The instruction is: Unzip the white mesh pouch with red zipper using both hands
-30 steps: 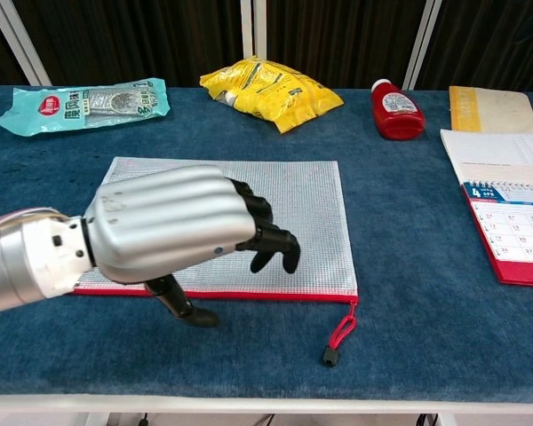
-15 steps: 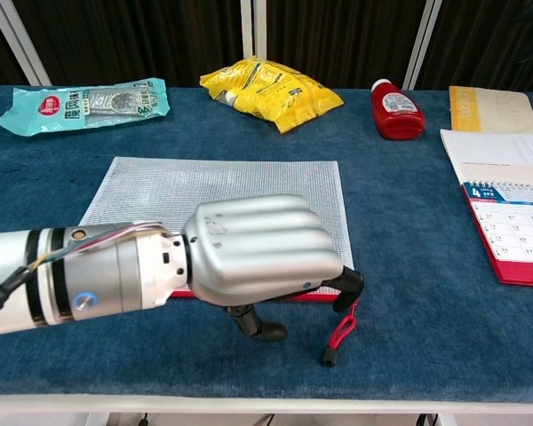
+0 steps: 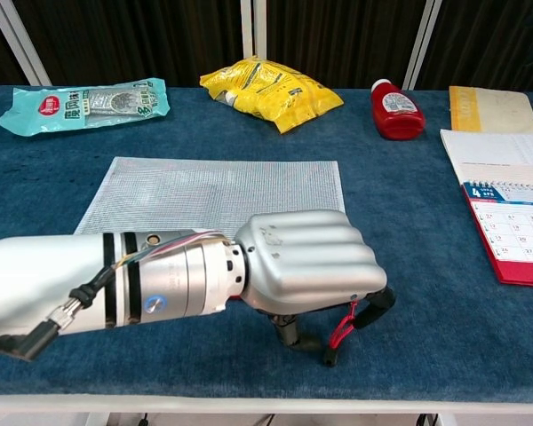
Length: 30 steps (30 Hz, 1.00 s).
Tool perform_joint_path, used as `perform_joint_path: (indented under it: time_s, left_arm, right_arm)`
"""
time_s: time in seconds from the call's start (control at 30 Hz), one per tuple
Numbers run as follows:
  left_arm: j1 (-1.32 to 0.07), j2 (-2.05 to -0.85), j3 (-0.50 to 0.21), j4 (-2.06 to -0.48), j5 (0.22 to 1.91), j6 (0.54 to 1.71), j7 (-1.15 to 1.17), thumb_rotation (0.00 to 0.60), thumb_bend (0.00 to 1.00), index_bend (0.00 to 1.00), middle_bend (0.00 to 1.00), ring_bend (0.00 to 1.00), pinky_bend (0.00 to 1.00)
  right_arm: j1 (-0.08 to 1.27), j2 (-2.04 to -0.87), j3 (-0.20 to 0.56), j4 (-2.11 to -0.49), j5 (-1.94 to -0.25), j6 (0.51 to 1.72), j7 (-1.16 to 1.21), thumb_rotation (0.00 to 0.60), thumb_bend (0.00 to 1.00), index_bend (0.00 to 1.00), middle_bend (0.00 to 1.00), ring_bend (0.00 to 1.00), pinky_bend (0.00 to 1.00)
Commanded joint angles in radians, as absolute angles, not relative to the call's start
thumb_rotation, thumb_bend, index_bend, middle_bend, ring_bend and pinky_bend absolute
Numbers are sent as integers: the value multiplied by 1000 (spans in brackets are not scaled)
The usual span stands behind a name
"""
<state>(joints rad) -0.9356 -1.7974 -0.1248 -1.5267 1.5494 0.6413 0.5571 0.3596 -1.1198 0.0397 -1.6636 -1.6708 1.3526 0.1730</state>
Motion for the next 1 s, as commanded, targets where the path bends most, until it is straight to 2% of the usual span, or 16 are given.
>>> perform_joint_path:
  time_s: [0.03, 1.0]
  left_arm:
    - [-939, -1798, -117, -1526, 1529, 644, 571, 600, 231, 459, 812, 725, 865]
    - [-973, -1847, -61, -1487, 1463, 696, 589, 600, 216, 482, 809, 724, 862]
  right_arm:
    - [359, -1121, 40, -1661, -1670, 1352, 175, 600, 351, 172, 272, 67, 189]
    - [355, -1136, 37, -1652, -1660, 1347, 170, 600, 352, 172, 273, 67, 189]
